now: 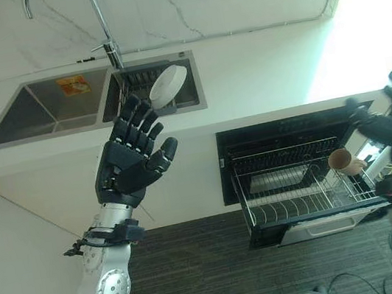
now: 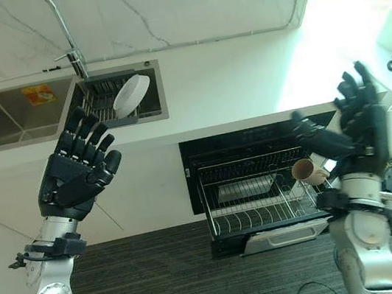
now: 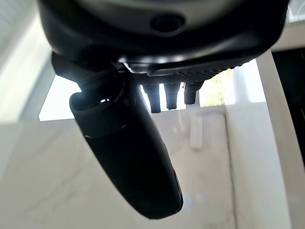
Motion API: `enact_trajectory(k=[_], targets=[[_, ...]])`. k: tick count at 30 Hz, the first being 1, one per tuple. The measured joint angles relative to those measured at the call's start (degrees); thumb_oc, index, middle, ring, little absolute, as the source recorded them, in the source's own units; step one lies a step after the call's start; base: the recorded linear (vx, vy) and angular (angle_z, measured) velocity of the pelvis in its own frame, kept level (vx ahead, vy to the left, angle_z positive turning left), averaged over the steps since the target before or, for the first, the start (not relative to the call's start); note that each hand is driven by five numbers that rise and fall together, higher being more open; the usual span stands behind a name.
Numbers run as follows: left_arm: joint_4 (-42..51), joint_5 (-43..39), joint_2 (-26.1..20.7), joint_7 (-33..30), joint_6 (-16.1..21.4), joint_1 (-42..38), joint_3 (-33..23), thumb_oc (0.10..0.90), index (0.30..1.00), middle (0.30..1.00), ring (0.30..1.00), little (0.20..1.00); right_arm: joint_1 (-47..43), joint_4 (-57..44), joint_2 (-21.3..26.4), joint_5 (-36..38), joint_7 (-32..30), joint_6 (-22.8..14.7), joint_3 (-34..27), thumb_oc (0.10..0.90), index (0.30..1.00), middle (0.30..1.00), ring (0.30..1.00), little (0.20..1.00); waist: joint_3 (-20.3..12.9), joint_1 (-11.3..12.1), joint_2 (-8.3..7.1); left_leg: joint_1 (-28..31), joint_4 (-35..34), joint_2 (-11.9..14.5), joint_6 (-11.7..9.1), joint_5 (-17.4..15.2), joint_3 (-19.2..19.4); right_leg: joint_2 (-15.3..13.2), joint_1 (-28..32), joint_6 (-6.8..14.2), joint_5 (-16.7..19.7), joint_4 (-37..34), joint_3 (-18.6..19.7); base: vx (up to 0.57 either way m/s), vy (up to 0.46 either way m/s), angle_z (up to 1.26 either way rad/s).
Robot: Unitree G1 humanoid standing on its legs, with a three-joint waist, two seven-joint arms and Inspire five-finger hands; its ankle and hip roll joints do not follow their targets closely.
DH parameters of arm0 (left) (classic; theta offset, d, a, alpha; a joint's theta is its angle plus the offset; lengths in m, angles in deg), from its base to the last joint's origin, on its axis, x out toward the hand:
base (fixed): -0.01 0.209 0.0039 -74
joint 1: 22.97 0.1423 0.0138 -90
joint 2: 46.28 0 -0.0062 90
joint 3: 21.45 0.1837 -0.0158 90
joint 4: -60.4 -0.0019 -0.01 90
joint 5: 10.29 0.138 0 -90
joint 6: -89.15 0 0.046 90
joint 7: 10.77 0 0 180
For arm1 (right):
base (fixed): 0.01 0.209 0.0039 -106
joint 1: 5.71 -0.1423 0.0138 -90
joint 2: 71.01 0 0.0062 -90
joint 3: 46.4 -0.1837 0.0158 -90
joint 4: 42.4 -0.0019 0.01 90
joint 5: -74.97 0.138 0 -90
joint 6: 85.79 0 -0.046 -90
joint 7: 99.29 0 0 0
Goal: Place the dishes in the dishwasher.
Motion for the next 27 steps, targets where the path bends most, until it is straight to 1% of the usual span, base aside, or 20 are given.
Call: enact_trajectory(k=[1,2,3,4,5,6,8,9,10,13,16,19,20,21,22,23,24,25,26,27], targets=[[-0.1,0.7,-0.8,-0.1,0.0,0.0,0.4,0.8,0.9,0.9,0.9,0.9,0.0,0.0,1.0,0.0,0.3,0.0,-0.1,0.8,0.9,0.9,0.9,0.9,0.0,-0.2,0.09,1.3,-4.1,-0.8,0.1,2.5,0.0,4.3,1.2,-0.8,-3.4,0.2,0.0,0.02,0.087,-0.11],[-0.4,1.3,-1.0,-0.3,0.0,-0.4,0.4,0.8,0.9,0.9,0.9,0.9,-0.1,0.0,1.9,0.0,0.3,0.0,-0.3,0.8,0.9,0.9,0.9,0.9,0.2,-0.4,0.44,2.6,-8.3,-1.4,-2.3,5.1,-0.7,9.3,1.6,-2.5,-6.8,0.3,2.4,0.03,0.033,0.35],[-1.4,2.0,-1.3,-1.1,0.0,-1.8,0.4,0.8,0.9,0.9,0.9,0.9,-0.3,0.0,1.7,0.0,0.3,0.0,-0.4,0.8,0.9,0.9,0.9,0.9,1.3,-1.5,-1.97,1.6,-7.0,-3.8,-17.1,7.9,-3.2,12.7,2.4,-7.0,-8.4,-1.8,4.8,0.06,0.016,0.13],[-0.1,3.3,-0.7,-2.1,0.3,-1.3,-1.8,0.8,0.9,0.9,0.9,0.9,-2.4,-0.3,4.8,0.0,1.1,-0.1,-0.7,0.8,0.9,0.9,0.9,0.9,1.7,-1.1,-3.99,-4.0,10.5,2.1,-7.7,-2.7,-5.4,11.0,3.4,-3.7,-14.8,-1.9,7.5,0.07,-0.039,0.28],[-0.2,3.5,1.7,-2.3,0.0,-0.8,-1.7,0.8,0.9,0.9,0.9,0.9,-2.2,-0.4,6.0,0.0,1.0,-0.4,-1.3,0.8,0.9,0.9,0.9,0.9,2.4,-2.0,-1.17,-3.7,10.4,2.9,-7.9,-4.9,-8.2,11.8,3.5,-2.7,-15.9,0.7,8.2,0.06,-0.071,-0.13],[0.2,4.8,2.2,-2.5,-0.2,1.1,-1.6,0.8,0.9,0.9,0.9,0.9,-1.5,-0.6,5.9,0.2,1.0,-0.1,-0.6,0.8,0.9,0.9,0.9,0.9,2.0,-2.0,-2.06,-1.8,5.7,0.8,-9.5,-3.3,-7.0,11.6,1.6,-4.7,-17.6,2.6,9.5,0.07,-0.109,0.11],[1.4,6.7,0.8,-2.1,-0.3,2.3,-1.3,0.8,0.9,0.9,0.9,0.9,0.0,-0.6,6.3,0.1,1.4,-0.4,-1.7,0.8,0.9,0.9,0.9,0.9,1.9,-2.2,-2.08,-0.3,-1.6,-2.3,-8.2,0.5,-6.6,13.3,2.3,-7.0,-17.6,-2.4,9.2,0.06,-0.097,0.27],[1.5,7.1,1.3,-2.2,-0.4,2.4,-1.1,0.8,0.9,0.9,0.9,0.9,0.4,-0.2,6.2,0.2,1.0,-0.2,-1.8,0.8,0.9,0.9,0.9,0.9,1.7,-2.2,-0.91,0.3,-3.9,-2.9,-8.9,2.0,-6.3,13.1,3.6,-6.9,-17.1,-5.2,8.8,0.07,-0.118,0.36],[1.8,7.2,1.1,-2.2,-0.3,2.6,-1.2,0.8,0.9,0.9,0.9,0.9,0.7,-0.1,6.2,0.2,1.1,0.2,-1.7,0.8,0.9,0.9,0.9,0.9,1.7,-1.9,-0.25,1.0,-5.3,-3.2,-8.5,3.5,-6.2,13.1,4.3,-6.5,-16.4,-6.5,8.4,0.08,-0.123,0.21],[2.4,7.2,0.5,-2.4,-0.3,2.7,-2.0,0.8,0.9,0.9,0.9,0.9,0.8,-0.2,5.8,0.2,2.0,0.6,-0.5,0.8,0.9,0.9,0.9,0.9,1.6,-1.5,-0.14,3.1,-6.9,-4.6,-7.3,3.8,-6.2,11.7,3.7,-6.5,-17.5,-3.2,8.2,0.11,-0.153,0.07],[3.0,6.9,-0.8,-2.5,-0.3,2.6,-1.9,0.8,0.9,0.9,0.9,0.9,0.8,-0.2,5.8,0.1,2.2,0.6,-0.5,0.8,0.9,0.9,0.9,0.9,1.4,-1.5,-0.32,4.0,-7.8,-5.3,-7.0,3.8,-6.1,11.8,2.4,-7.0,-17.8,-0.9,9.2,0.11,-0.133,0.03],[3.2,6.9,-1.2,-2.7,-0.3,2.8,-1.9,0.8,0.9,0.9,0.9,0.9,1.0,-0.2,5.8,0.2,2.9,0.9,-0.5,0.8,0.9,0.9,0.9,0.9,1.1,-1.9,-0.85,5.4,-9.0,-5.2,-5.1,5.1,-6.3,12.3,2.5,-6.6,-18.0,-0.8,9.3,0.16,-0.206,-0.01],[3.2,6.9,-1.1,-2.7,-0.4,3.1,-1.9,0.8,0.9,0.9,0.9,0.9,1.1,-0.1,5.8,0.2,3.2,1.1,-0.5,0.8,0.9,0.9,0.9,0.9,1.1,-1.9,-1.06,6.2,-9.6,-5.0,-5.1,5.3,-6.4,12.4,3.4,-6.6,-18.0,-1.1,9.2,0.11,-0.245,0.06],[3.2,6.9,-1.1,-2.6,-0.4,3.6,-1.7,0.8,0.9,0.9,0.9,0.9,1.4,0.1,5.5,0.2,3.2,1.2,-0.5,0.8,0.9,0.9,0.9,0.9,1.1,-1.8,-1.91,7.5,-10.0,-5.0,-7.1,6.6,-5.2,12.2,5.0,-6.7,-17.5,-0.8,9.2,0.04,-0.143,0.11],[3.2,6.9,-1.1,-2.5,-0.4,3.9,-1.6,0.8,0.9,0.9,0.9,0.9,1.3,0.6,5.4,0.2,3.3,1.3,-0.4,0.8,0.9,0.9,0.9,0.9,1.2,-1.5,-3.38,6.9,-7.8,-5.4,-9.0,8.5,-3.4,11.0,5.1,-7.6,-17.5,0.3,9.1,0.04,-0.091,0.08],[3.3,6.9,-1.0,-2.3,-0.4,4.0,-1.5,0.8,0.9,0.9,0.9,0.9,1.3,1.1,5.4,0.2,3.3,1.3,-0.5,0.8,0.9,0.9,0.9,0.9,1.3,-1.1,-4.38,5.4,-5.0,-5.4,-9.8,9.8,-1.9,10.1,5.3,-7.8,-17.6,0.2,9.0,0.1,0.039,0.12],[3.7,6.9,-0.8,-2.0,-0.2,4.0,-1.5,0.8,0.9,0.9,0.9,0.9,1.2,1.3,5.1,0.2,3.2,1.4,-0.5,0.8,0.9,0.9,0.9,0.9,1.7,-0.9,-5.28,1.0,3.2,-1.7,-10.2,7.7,0.8,10.5,7.3,-8.4,-17.2,-2.4,7.5,0.12,0.133,0.13],[4.3,6.8,-0.8,-2.0,-0.2,4.2,-1.4,0.8,0.9,0.9,0.9,0.9,1.1,1.3,4.7,0.2,3.1,1.6,-0.4,0.8,0.9,0.9,0.9,0.9,1.6,-0.9,-5.0,0.4,3.6,1.2,-10.7,6.9,1.9,11.1,7.6,-8.7,-17.0,-2.9,7.3,0.13,0.171,0.15],[4.6,6.8,-0.8,-2.0,0.0,4.3,-1.3,0.8,0.9,0.9,0.9,0.9,0.5,2.0,4.0,0.1,3.2,1.8,-0.3,0.8,0.9,0.9,0.9,0.9,1.6,-0.9,-4.8,0.3,1.3,3.5,-11.5,6.3,1.6,12.0,8.1,-8.6,-17.0,-3.3,7.3,0.13,0.215,0.05],[5.2,6.8,-0.9,-2.0,0.2,4.3,-1.2,0.8,0.9,0.9,0.9,0.9,-0.2,2.5,3.3,0.1,3.0,2.0,0.0,0.8,0.9,0.9,0.9,0.9,1.6,-0.9,-3.95,0.3,-0.8,5.6,-11.7,5.9,1.3,13.1,8.1,-8.8,-16.9,-3.7,7.3,0.17,0.207,0.03]])
